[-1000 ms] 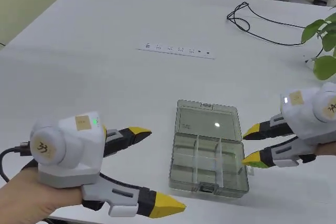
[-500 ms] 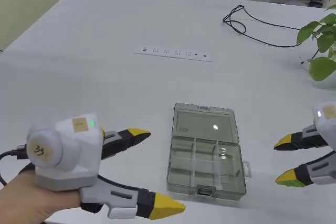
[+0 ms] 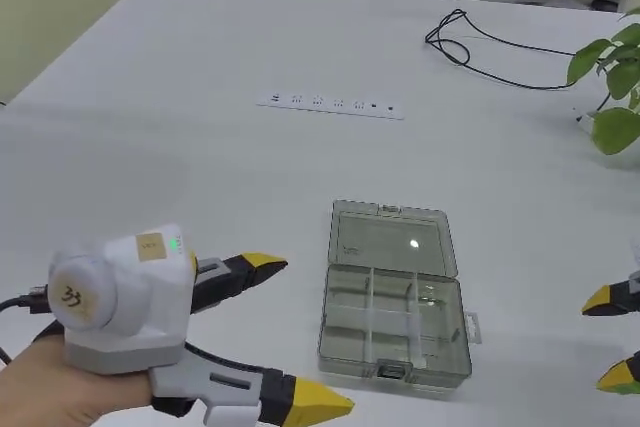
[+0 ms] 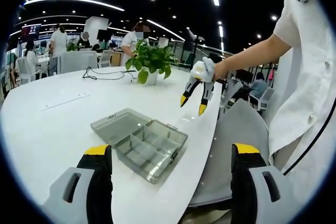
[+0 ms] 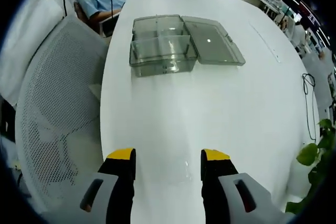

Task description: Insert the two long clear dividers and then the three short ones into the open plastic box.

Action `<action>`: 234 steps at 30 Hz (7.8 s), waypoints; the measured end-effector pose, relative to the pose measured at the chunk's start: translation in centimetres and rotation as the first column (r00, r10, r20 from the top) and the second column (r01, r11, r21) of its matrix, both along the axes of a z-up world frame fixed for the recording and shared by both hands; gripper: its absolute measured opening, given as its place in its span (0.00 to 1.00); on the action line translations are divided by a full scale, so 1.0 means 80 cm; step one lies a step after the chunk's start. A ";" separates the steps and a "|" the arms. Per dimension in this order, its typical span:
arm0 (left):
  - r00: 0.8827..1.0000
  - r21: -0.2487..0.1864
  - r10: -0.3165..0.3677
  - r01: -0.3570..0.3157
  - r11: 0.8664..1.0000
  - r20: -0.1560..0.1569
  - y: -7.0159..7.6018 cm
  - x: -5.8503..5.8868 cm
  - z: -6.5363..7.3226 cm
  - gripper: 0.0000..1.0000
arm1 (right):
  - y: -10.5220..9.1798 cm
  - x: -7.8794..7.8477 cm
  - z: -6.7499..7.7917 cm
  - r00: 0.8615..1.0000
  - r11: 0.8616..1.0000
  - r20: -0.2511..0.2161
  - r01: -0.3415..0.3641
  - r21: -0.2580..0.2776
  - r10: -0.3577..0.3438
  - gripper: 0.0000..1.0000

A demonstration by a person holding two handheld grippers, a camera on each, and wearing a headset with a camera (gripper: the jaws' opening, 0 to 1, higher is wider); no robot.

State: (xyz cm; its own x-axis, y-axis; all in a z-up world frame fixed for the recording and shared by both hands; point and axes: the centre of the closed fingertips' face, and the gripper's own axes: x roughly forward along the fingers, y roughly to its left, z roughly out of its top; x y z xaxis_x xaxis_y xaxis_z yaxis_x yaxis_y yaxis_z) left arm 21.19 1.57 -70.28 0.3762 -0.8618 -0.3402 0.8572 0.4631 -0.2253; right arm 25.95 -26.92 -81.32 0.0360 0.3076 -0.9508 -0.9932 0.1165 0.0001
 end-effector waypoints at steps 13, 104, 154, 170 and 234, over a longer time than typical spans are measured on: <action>1.000 0.009 0.014 -0.014 1.000 -0.009 0.003 0.001 -0.001 0.96 | -0.029 -0.014 -0.034 0.993 0.982 -0.022 -0.114 -0.152 0.112 0.47; 0.936 -0.305 0.048 -0.161 0.939 -0.348 -0.083 -0.010 0.042 0.30 | 0.251 -0.073 0.175 0.894 0.973 0.421 -0.209 0.098 0.150 0.32; 0.950 -0.321 -0.017 -0.088 0.943 -0.311 -0.091 -0.023 0.047 0.00 | 0.265 -0.081 0.211 0.916 0.952 0.380 -0.222 0.210 0.130 0.34; 0.966 -0.201 -0.252 0.257 0.945 0.051 -0.103 -0.069 0.065 0.00 | 0.262 -0.114 0.218 0.978 0.899 0.028 -0.203 0.388 0.208 0.16; 0.994 -0.128 -0.099 0.104 0.986 0.042 -0.051 -0.045 0.035 0.37 | 0.231 -0.075 0.206 0.990 0.930 0.022 -0.136 0.341 0.136 0.02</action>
